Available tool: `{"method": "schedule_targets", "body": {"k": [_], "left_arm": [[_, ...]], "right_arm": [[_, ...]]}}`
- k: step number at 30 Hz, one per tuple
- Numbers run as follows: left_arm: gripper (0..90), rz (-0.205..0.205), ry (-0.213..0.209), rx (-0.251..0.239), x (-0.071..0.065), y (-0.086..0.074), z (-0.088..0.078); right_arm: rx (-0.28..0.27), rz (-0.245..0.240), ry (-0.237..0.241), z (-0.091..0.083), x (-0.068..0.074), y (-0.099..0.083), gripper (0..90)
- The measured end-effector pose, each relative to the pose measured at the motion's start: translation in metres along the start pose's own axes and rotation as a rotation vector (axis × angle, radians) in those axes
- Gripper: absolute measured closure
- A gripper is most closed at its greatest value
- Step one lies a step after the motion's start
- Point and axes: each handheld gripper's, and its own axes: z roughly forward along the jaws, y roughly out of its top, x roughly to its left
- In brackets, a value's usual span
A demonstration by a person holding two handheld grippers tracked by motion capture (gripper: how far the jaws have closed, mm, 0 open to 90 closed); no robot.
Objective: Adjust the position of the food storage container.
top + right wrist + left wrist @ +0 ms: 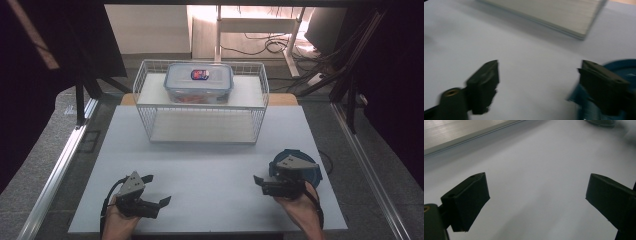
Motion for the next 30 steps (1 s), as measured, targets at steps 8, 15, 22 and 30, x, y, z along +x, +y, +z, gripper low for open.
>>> {"method": "schedule_targets", "body": {"k": [8, 15, 22, 30], "left_arm": [[4.7, -0.016, -0.013, -0.001, 0.002, -0.001, 0.001], [5.3, -0.018, -0.025, 0.006, 0.003, -0.001, 0.003], [5.7, -0.028, -0.034, 0.005, 0.004, -0.001, 0.003], [6.0, -0.036, -0.044, 0.009, 0.005, -0.002, 0.005]], "right_arm": [[0.025, 0.065, -0.099, -0.021, -0.053, -0.011, 71.3], [0.014, 0.108, -0.187, -0.039, -0.085, -0.021, 89.1], [-0.009, 0.202, -0.267, -0.057, -0.111, -0.031, 89.2], [0.028, 0.248, -0.323, -0.059, -0.132, -0.048, 89.1]]}}
